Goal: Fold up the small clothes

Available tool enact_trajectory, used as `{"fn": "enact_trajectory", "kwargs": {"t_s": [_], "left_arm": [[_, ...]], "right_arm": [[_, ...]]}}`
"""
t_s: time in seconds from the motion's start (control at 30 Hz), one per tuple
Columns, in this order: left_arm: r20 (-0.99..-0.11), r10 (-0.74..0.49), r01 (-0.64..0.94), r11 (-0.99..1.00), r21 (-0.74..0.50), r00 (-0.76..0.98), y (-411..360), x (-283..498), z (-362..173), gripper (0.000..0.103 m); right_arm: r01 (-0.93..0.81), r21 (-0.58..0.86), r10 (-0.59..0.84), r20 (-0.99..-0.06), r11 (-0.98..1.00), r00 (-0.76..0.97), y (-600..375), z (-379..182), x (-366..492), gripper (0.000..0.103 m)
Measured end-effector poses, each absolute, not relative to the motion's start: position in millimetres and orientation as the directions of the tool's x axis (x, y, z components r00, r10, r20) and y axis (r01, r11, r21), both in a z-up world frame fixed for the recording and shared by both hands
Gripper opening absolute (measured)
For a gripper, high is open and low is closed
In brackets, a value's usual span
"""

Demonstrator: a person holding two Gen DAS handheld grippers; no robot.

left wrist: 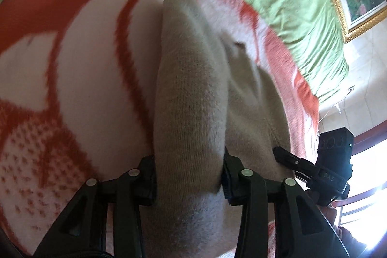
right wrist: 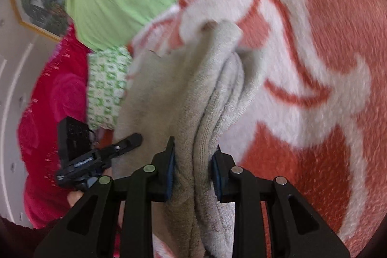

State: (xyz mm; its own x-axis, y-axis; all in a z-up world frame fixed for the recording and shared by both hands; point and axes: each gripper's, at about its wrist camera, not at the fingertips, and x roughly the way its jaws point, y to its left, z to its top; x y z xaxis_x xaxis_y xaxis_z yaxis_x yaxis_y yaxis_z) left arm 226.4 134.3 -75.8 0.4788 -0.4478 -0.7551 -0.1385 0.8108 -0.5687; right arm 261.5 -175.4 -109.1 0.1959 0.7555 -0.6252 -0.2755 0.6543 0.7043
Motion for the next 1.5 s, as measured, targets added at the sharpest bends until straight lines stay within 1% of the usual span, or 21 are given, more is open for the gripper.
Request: {"fn": "enact_trajectory", "kwargs": {"t_s": [0.07, 0.13, 0.2, 0.23, 0.33, 0.6, 0.7, 0.77, 0.8, 0.83, 0.9, 0.93, 1.0, 1.03, 1.1, 1.17, 1.27, 1.3, 1.33, 1.4, 1.5], "left_arm": [[-0.745, -0.461, -0.136, 0.801, -0.584, 0.483, 139, 223, -80, 0.049], [-0.750, -0.450, -0.141, 0.807, -0.574, 0.485, 141, 222, -79, 0.056], [-0.758, -0.436, -0.138, 0.818, -0.558, 0.485, 143, 218, -78, 0.058], [-0.765, -0.422, -0.137, 0.828, -0.543, 0.486, 144, 216, -76, 0.062], [-0.774, -0.395, -0.135, 0.845, -0.518, 0.495, 147, 208, -70, 0.063], [-0.780, -0.382, -0.168, 0.839, -0.518, 0.496, 156, 182, -67, 0.063], [-0.791, -0.360, -0.189, 0.844, -0.502, 0.495, 157, 179, -68, 0.064], [-0.811, -0.335, -0.212, 0.852, -0.478, 0.480, 157, 179, -73, 0.065], [-0.814, -0.333, -0.225, 0.849, -0.478, 0.475, 159, 178, -76, 0.065], [-0.815, -0.338, -0.237, 0.841, -0.486, 0.471, 160, 178, -78, 0.065], [-0.814, -0.339, -0.253, 0.832, -0.494, 0.472, 160, 179, -76, 0.064], [-0.821, -0.319, -0.251, 0.845, -0.473, 0.473, 158, 179, -72, 0.064], [-0.836, -0.290, -0.246, 0.865, -0.438, 0.466, 152, 181, -69, 0.064], [-0.840, -0.286, -0.248, 0.867, -0.432, 0.461, 149, 181, -70, 0.064], [-0.841, -0.291, -0.248, 0.866, -0.434, 0.456, 146, 181, -73, 0.065], [-0.841, -0.286, -0.248, 0.868, -0.431, 0.460, 143, 179, -77, 0.070], [-0.838, -0.295, -0.262, 0.856, -0.445, 0.460, 145, 176, -81, 0.071], [-0.839, -0.292, -0.264, 0.857, -0.443, 0.459, 147, 174, -78, 0.071], [-0.841, -0.285, -0.262, 0.861, -0.435, 0.460, 147, 172, -73, 0.068], [-0.843, -0.261, -0.247, 0.878, -0.410, 0.470, 145, 168, -60, 0.067], [-0.825, -0.209, -0.219, 0.903, -0.369, 0.526, 141, 168, -32, 0.067]], "right_arm": [[-0.249, 0.706, 0.748, -0.633, 0.663, 0.199, -181, -120, 262, 0.037], [-0.229, 0.705, 0.742, -0.633, 0.671, 0.221, -190, -127, 262, 0.053], [-0.225, 0.700, 0.735, -0.636, 0.678, 0.235, -194, -128, 261, 0.056], [-0.224, 0.699, 0.733, -0.637, 0.679, 0.238, -194, -128, 261, 0.057], [-0.239, 0.669, 0.711, -0.651, 0.703, 0.267, -194, -120, 254, 0.059], [-0.297, 0.622, 0.689, -0.649, 0.725, 0.322, -195, -95, 221, 0.059], [-0.310, 0.630, 0.701, -0.655, 0.712, 0.281, -190, -97, 208, 0.059], [-0.311, 0.618, 0.690, -0.679, 0.722, 0.252, -184, -103, 203, 0.058], [-0.318, 0.609, 0.683, -0.688, 0.727, 0.245, -182, -106, 202, 0.047], [-0.324, 0.596, 0.672, -0.703, 0.735, 0.231, -178, -108, 203, 0.021], [-0.335, 0.573, 0.657, -0.714, 0.747, 0.243, -175, -101, 206, 0.015], [-0.354, 0.567, 0.661, -0.703, 0.744, 0.263, -175, -92, 207, 0.015], [-0.396, 0.540, 0.659, -0.696, 0.743, 0.287, -174, -76, 208, 0.014], [-0.416, 0.514, 0.644, -0.712, 0.750, 0.282, -172, -75, 209, 0.014], [-0.437, 0.444, 0.587, -0.760, 0.782, 0.278, -168, -86, 210, 0.014], [-0.457, 0.382, 0.535, -0.799, 0.804, 0.274, -166, -107, 209, 0.014], [-0.429, 0.401, 0.545, -0.785, 0.809, 0.293, -172, -120, 207, 0.016], [-0.419, 0.406, 0.546, -0.783, 0.812, 0.299, -173, -117, 206, 0.019], [-0.415, 0.406, 0.546, -0.779, 0.814, 0.309, -175, -112, 204, 0.027], [-0.410, 0.402, 0.546, -0.766, 0.818, 0.339, -181, -93, 200, 0.032], [-0.421, 0.401, 0.570, -0.691, 0.814, 0.444, -191, -54, 192, 0.032]]}}
